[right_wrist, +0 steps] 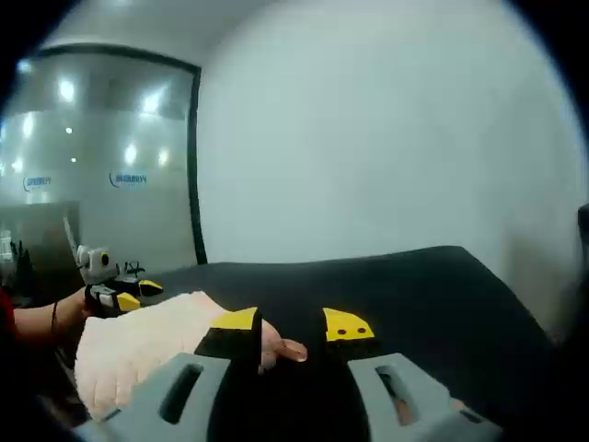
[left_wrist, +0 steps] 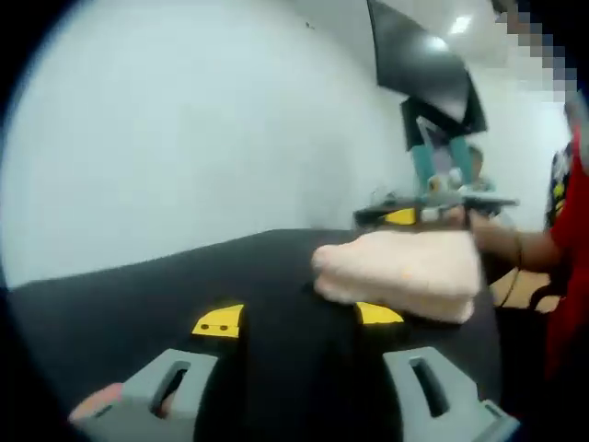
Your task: Fold the towel on the table until its edges align and the towel forms a compact rectangular stack.
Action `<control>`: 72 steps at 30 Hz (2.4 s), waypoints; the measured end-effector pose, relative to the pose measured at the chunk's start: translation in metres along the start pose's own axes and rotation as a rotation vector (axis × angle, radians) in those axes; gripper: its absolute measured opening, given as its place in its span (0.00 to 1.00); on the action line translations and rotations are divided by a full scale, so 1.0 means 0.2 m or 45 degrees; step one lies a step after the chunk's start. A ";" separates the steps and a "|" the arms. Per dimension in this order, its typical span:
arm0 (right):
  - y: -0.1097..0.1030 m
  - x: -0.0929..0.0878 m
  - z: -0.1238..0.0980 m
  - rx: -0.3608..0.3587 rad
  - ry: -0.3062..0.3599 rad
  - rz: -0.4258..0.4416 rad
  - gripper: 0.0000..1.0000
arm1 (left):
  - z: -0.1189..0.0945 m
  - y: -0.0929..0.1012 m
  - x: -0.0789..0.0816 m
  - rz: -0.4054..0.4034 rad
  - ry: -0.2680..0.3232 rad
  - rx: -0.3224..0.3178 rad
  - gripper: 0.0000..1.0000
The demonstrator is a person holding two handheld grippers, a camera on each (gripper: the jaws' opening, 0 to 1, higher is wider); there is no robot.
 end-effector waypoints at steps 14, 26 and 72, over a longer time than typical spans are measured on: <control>-0.07 -0.03 0.02 0.093 -0.118 -0.089 0.29 | -0.03 -0.06 0.03 -0.058 0.088 0.083 0.44; -0.15 -0.04 0.02 0.164 -0.122 -0.146 0.34 | -0.04 -0.07 0.03 -0.075 0.104 0.097 0.45; -0.08 -0.06 0.03 0.091 -0.170 -0.083 0.29 | -0.05 -0.07 0.03 -0.049 0.088 0.140 0.45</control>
Point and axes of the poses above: the point that each gripper's makers call its tool centre point, and the gripper's own axes: z roughly forward along the fingers, y roughly to its right, x roughly out of its top, the point moved 9 cm from there along -z, roughly backward along the fingers, and after that the axes turned 6 degrees about x, right-handed, at the moved point
